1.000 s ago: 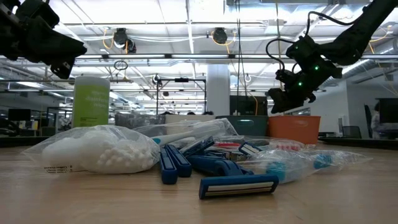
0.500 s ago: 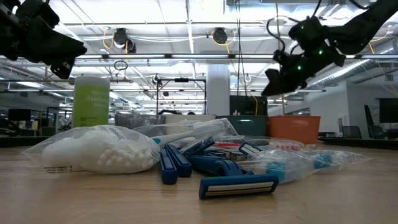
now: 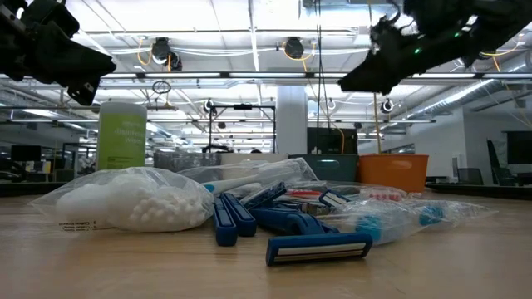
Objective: Pick & Place Travel size toiletries
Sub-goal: Put the white cotton pack into the orange bin
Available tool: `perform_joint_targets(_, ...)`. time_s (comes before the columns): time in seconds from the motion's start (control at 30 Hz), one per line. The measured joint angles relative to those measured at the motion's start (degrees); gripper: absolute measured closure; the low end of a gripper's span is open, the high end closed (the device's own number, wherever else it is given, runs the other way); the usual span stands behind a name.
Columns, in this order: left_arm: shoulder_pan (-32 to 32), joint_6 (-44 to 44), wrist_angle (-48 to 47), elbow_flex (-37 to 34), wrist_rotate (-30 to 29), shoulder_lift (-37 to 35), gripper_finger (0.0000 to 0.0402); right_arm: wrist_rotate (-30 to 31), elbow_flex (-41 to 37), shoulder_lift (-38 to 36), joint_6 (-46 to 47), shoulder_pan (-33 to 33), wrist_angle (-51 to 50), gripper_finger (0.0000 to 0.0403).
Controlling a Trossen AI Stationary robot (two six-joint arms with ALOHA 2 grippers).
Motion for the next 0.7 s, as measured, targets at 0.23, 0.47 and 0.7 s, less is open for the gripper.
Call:
perform_joint_targets(0.23, 0.0, 0.0, 0.0, 0.0, 0.0, 0.0, 0.035, -8.78, -2.12, -13.92, 0.0, 3.62, -6.75, 0.0259)
perform_joint_targets(0.47, 0.0, 0.0, 0.02, 0.0, 0.02, 0.0, 0.035, -13.32, -9.69, -25.2, 4.49, 5.66, -3.33, 0.0261)
perform_joint_targets(0.7, 0.0, 0.0, 5.81, -0.01, -0.04, 0.01, 0.035, -13.76, -17.59, -31.66, 8.35, 8.2, 4.36, 0.0261)
